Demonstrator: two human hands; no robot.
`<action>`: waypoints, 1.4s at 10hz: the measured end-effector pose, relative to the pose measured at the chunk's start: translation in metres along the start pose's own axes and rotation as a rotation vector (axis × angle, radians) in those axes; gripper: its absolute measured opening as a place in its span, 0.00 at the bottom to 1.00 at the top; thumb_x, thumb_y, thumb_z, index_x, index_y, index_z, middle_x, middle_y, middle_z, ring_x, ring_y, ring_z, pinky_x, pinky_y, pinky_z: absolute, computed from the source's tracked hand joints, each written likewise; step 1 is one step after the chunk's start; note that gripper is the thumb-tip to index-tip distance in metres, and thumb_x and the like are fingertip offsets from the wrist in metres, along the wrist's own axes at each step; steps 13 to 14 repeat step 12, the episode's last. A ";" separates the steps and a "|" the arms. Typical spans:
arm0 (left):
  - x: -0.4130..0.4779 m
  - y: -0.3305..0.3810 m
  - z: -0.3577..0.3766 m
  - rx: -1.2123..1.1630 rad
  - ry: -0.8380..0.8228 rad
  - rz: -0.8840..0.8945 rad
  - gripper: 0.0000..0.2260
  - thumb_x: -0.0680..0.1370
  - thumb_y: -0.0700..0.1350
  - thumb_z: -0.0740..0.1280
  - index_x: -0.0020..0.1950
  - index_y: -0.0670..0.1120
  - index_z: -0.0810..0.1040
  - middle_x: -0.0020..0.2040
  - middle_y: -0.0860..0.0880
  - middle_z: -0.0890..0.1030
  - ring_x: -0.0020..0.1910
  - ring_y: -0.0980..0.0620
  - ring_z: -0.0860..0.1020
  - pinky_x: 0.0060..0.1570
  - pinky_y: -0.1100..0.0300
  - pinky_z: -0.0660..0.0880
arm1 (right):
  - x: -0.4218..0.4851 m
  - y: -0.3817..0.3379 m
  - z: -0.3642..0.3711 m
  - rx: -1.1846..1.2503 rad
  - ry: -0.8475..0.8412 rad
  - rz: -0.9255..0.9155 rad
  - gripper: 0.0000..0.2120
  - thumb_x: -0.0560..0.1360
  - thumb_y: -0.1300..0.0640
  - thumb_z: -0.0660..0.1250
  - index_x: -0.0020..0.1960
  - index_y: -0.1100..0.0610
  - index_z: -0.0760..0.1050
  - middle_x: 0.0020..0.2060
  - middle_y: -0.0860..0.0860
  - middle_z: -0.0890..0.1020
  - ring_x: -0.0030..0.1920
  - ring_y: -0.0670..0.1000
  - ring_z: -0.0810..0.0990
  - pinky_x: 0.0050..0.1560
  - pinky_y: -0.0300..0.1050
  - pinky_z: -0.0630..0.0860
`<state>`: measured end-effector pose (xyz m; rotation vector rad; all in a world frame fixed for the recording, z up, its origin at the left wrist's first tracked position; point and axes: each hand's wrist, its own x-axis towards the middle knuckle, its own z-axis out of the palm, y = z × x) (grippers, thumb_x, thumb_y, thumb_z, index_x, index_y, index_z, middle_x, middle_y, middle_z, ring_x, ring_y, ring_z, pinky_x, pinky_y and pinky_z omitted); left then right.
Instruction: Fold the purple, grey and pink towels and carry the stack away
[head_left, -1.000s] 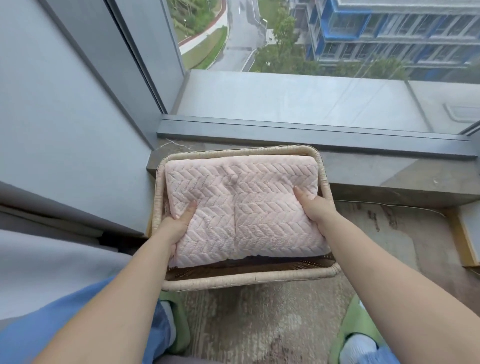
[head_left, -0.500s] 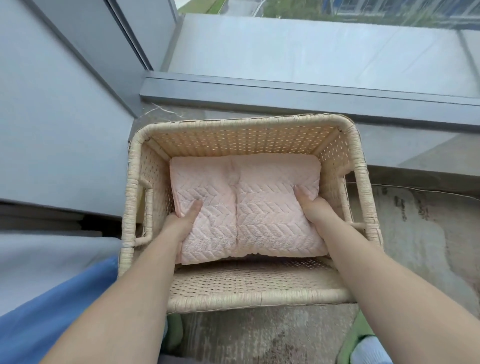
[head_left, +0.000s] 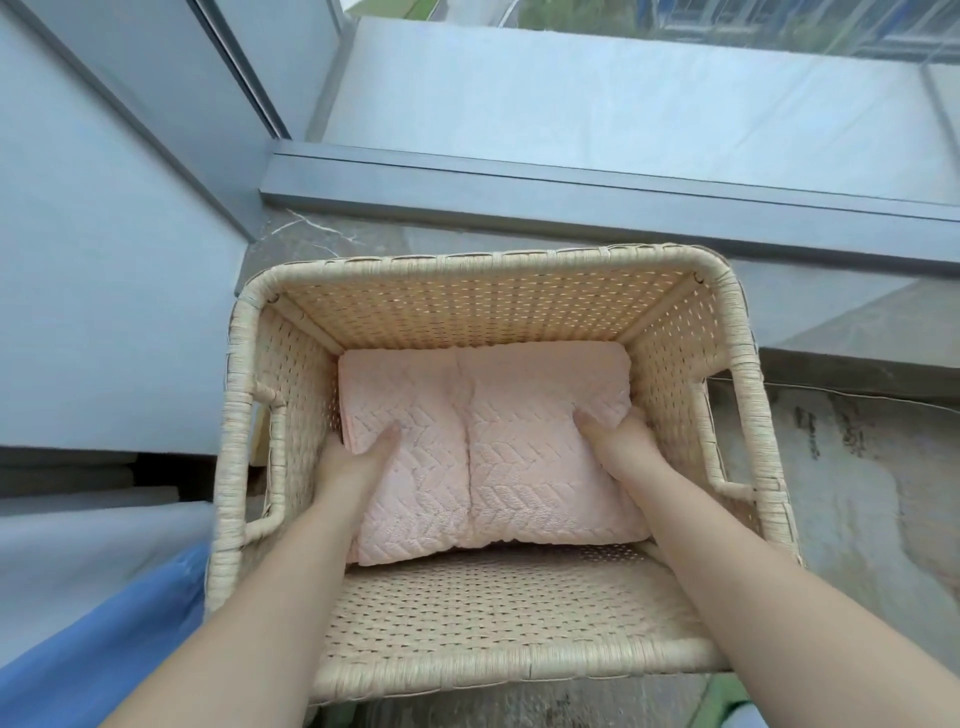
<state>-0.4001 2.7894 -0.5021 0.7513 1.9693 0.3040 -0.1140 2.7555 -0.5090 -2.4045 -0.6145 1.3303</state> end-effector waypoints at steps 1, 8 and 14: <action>-0.019 0.013 0.000 0.108 0.148 0.434 0.46 0.67 0.63 0.72 0.77 0.51 0.52 0.77 0.48 0.58 0.75 0.48 0.59 0.70 0.50 0.58 | -0.025 -0.007 -0.008 -0.267 0.172 -0.387 0.48 0.69 0.43 0.71 0.76 0.51 0.44 0.75 0.55 0.55 0.73 0.59 0.57 0.71 0.57 0.60; 0.040 -0.005 0.003 1.387 -0.160 0.719 0.73 0.51 0.75 0.70 0.68 0.46 0.19 0.70 0.43 0.20 0.70 0.45 0.25 0.68 0.51 0.30 | 0.025 0.006 0.003 -1.165 -0.224 -0.573 0.75 0.53 0.30 0.74 0.65 0.53 0.15 0.66 0.53 0.19 0.70 0.54 0.23 0.70 0.49 0.34; 0.006 0.041 -0.010 1.225 -0.262 0.589 0.58 0.62 0.62 0.75 0.77 0.51 0.38 0.77 0.46 0.33 0.77 0.42 0.48 0.75 0.50 0.52 | -0.019 -0.022 -0.007 -1.071 -0.162 -0.434 0.64 0.61 0.42 0.78 0.75 0.49 0.31 0.74 0.51 0.29 0.76 0.59 0.41 0.73 0.57 0.55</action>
